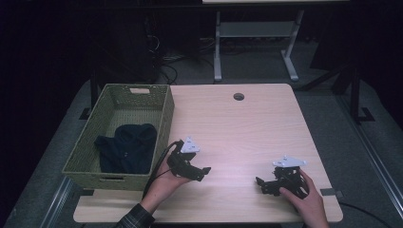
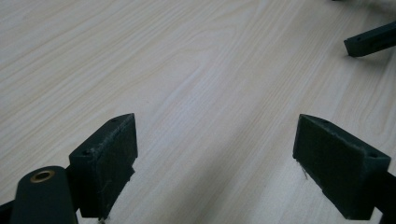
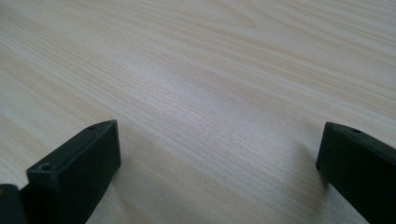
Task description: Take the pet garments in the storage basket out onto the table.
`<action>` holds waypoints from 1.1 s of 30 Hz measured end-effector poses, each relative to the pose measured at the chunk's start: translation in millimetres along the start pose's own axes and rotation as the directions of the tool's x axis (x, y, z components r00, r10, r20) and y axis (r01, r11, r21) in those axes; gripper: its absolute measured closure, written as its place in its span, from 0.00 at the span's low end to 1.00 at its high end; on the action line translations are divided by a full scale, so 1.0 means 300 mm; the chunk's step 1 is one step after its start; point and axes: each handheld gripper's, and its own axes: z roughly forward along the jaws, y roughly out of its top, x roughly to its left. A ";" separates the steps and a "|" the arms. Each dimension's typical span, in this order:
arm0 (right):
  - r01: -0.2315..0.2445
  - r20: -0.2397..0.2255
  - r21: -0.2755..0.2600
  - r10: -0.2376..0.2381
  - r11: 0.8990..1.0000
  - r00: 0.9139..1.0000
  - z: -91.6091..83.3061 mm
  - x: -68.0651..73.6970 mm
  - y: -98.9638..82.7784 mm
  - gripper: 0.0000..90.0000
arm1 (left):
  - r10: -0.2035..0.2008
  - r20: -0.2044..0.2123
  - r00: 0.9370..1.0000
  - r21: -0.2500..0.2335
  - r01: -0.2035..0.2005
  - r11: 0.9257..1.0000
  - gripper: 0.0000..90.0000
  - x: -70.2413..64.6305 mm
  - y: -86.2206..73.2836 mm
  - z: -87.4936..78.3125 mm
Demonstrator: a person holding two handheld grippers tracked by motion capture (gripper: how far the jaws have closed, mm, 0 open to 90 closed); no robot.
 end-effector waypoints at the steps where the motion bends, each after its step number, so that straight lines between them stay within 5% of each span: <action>1: 0.000 0.000 0.000 0.000 1.000 1.000 0.000 0.000 0.000 0.00 | 0.000 0.000 1.000 0.000 0.000 1.000 0.15 0.000 0.000 0.000; 19: 0.000 0.000 0.000 0.000 1.000 1.000 0.000 0.000 0.000 0.00 | -0.016 0.021 1.000 -0.025 0.017 1.000 0.15 0.018 0.061 -0.055; 33: 0.001 0.000 -0.001 -0.001 1.000 1.000 0.000 0.000 0.000 0.00 | -0.007 0.059 0.998 0.006 0.006 1.000 0.15 0.033 0.113 -0.087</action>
